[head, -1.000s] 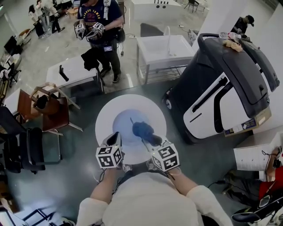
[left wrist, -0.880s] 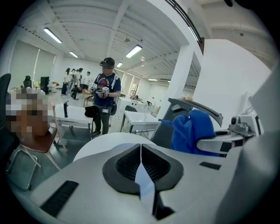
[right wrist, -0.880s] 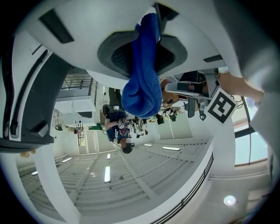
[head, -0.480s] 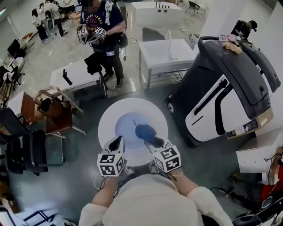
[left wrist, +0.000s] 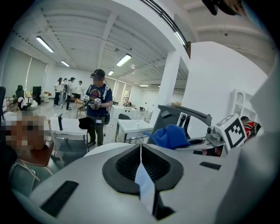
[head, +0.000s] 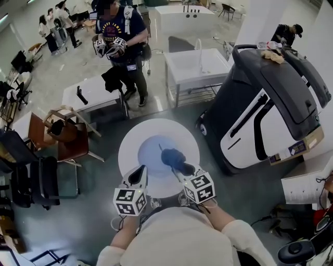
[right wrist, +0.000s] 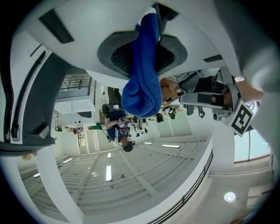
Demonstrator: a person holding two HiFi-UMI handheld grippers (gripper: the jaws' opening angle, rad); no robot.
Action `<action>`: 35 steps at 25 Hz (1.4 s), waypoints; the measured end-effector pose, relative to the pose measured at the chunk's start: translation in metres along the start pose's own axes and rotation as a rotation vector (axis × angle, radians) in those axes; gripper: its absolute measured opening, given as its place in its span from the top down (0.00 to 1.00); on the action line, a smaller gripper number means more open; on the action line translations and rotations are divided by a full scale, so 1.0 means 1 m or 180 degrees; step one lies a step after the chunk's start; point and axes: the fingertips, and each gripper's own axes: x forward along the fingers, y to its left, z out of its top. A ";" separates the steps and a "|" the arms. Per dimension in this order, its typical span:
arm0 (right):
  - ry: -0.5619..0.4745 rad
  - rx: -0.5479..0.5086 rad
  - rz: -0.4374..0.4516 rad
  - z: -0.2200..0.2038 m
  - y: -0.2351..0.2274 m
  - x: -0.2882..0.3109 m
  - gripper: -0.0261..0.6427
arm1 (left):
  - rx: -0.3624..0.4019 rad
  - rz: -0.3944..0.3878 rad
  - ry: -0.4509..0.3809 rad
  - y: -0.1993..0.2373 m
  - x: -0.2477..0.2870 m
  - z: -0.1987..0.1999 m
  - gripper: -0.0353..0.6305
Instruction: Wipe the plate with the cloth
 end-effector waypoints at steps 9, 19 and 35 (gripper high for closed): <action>0.0018 -0.0006 0.0022 -0.003 0.000 -0.003 0.83 | 0.0091 -0.0121 -0.0034 -0.003 -0.013 0.001 0.89; 0.0084 -0.0096 0.0092 -0.002 0.003 -0.002 0.83 | 0.0236 -0.0108 0.0034 -0.005 -0.015 0.000 0.89; 0.0127 -0.0111 0.0075 -0.006 0.001 -0.001 0.83 | 0.0188 -0.0115 0.0072 -0.006 -0.012 -0.006 0.89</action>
